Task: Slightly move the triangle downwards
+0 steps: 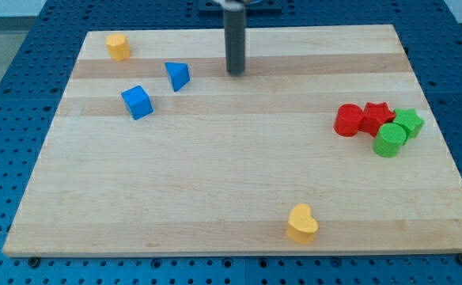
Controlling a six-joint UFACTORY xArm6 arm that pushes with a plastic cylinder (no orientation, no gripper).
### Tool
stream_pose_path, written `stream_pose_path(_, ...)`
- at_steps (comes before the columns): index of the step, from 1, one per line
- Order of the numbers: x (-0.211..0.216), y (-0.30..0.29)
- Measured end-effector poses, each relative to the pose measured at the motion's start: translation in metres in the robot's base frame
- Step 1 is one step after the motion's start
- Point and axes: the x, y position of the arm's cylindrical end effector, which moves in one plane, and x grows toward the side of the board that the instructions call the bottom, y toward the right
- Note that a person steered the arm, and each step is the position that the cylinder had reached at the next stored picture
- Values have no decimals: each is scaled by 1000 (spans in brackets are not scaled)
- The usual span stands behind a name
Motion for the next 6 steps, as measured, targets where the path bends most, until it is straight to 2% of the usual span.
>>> stream_pose_path(1,-24,-47)
stream_pose_path(2,11,-88)
stream_pose_path(3,14,-90)
stream_pose_path(4,50,-69)
stream_pose_path(5,160,19)
stream_pose_path(6,163,29)
